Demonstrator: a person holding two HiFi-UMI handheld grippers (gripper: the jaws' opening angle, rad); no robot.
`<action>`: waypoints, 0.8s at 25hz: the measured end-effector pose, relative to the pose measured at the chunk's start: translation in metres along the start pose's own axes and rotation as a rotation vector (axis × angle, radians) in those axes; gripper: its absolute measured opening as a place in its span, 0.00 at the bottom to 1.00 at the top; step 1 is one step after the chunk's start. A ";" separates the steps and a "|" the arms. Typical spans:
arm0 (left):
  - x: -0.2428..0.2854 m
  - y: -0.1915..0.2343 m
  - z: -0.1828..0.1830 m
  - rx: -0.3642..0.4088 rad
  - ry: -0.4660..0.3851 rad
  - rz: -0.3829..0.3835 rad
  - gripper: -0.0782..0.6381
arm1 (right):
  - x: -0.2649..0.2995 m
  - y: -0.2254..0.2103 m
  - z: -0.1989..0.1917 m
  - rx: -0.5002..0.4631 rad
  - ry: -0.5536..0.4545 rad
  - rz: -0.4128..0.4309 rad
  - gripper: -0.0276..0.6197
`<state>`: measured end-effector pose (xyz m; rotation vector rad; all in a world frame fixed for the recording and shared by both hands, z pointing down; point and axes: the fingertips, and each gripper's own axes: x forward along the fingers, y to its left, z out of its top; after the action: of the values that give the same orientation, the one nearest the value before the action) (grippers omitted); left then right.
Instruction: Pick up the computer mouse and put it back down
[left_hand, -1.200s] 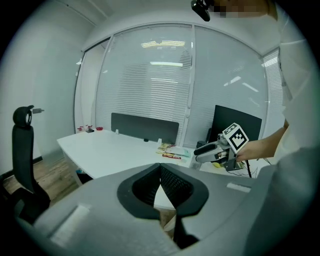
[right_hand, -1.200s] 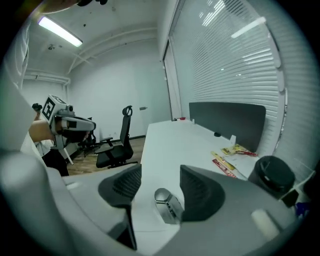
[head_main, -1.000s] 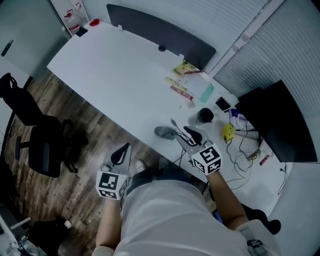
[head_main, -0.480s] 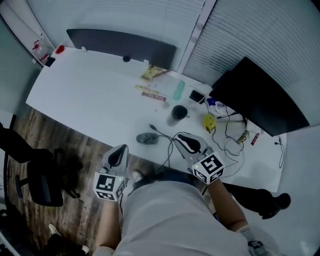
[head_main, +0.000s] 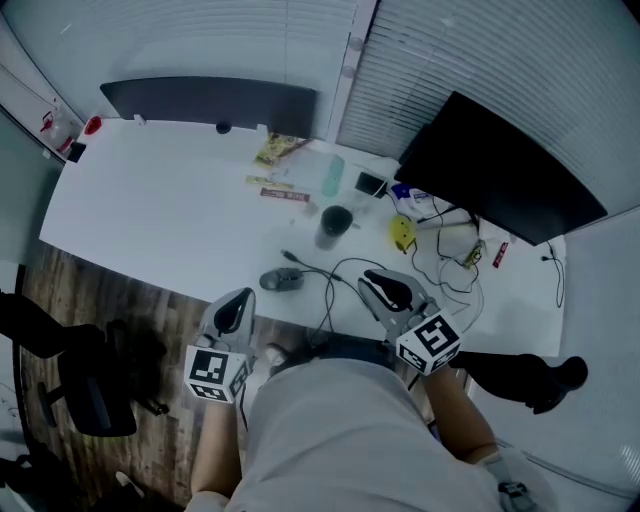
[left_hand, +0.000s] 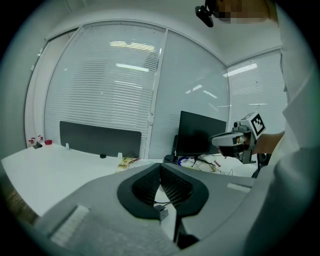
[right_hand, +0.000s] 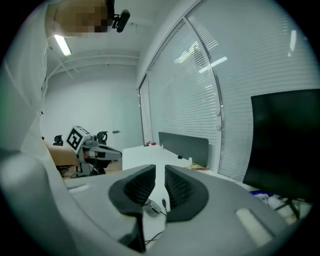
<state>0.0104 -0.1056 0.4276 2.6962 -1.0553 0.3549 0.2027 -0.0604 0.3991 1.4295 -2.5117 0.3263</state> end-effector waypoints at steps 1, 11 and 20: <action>0.001 -0.001 0.002 0.001 -0.003 -0.004 0.12 | -0.003 -0.001 0.001 0.000 -0.005 -0.007 0.14; 0.001 -0.006 0.012 0.011 -0.029 -0.027 0.12 | -0.014 -0.001 0.005 0.008 -0.034 -0.047 0.14; -0.001 -0.005 0.015 0.009 -0.039 -0.028 0.12 | -0.010 0.003 0.004 0.004 -0.029 -0.048 0.14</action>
<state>0.0155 -0.1058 0.4127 2.7334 -1.0275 0.3041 0.2045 -0.0516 0.3921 1.5036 -2.4958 0.3039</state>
